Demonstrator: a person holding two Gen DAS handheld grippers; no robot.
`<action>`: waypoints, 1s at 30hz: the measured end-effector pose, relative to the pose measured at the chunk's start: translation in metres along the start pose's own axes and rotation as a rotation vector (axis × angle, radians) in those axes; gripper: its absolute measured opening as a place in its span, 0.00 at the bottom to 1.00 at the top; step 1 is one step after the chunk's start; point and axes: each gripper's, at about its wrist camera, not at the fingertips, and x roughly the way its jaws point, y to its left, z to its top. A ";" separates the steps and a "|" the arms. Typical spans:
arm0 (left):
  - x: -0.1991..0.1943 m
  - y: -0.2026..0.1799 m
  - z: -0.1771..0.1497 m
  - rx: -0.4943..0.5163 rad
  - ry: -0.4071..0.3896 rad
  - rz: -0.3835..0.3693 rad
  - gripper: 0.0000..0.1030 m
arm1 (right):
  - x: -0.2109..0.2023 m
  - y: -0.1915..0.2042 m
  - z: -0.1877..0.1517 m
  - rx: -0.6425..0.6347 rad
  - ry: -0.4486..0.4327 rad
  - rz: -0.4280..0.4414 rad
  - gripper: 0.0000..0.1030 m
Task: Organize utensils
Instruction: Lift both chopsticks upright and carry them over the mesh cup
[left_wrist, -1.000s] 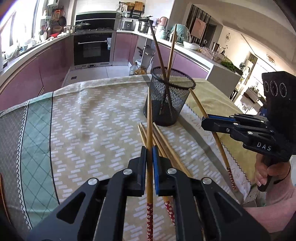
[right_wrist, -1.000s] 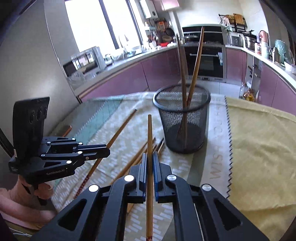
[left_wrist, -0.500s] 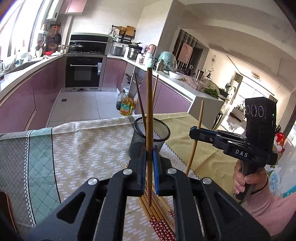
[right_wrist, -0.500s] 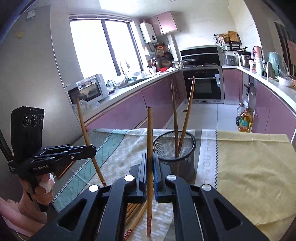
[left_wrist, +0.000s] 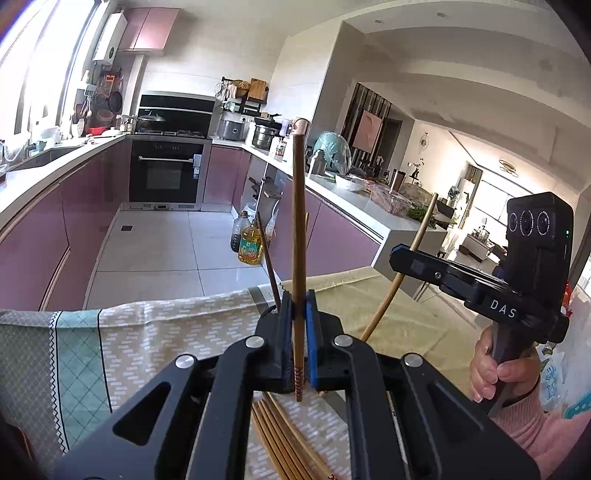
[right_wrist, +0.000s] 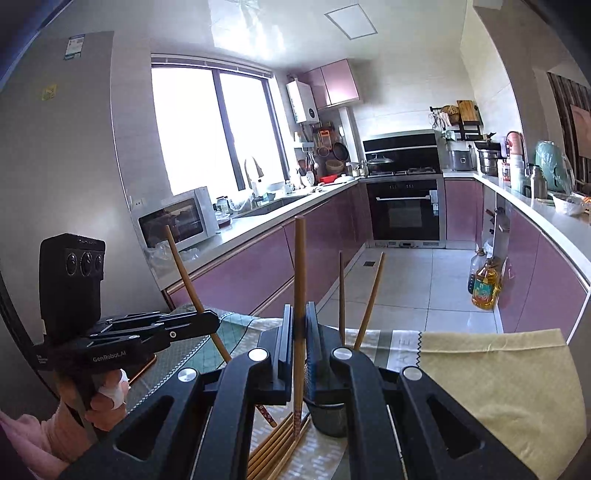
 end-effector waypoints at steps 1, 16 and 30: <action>0.000 -0.001 0.004 0.004 -0.007 0.000 0.07 | -0.001 -0.001 0.004 -0.002 -0.009 -0.004 0.05; 0.023 -0.016 0.035 0.019 -0.049 0.012 0.07 | 0.000 -0.019 0.038 0.001 -0.096 -0.050 0.05; 0.072 -0.010 0.019 0.050 0.092 0.056 0.07 | 0.044 -0.035 0.016 0.037 0.009 -0.077 0.05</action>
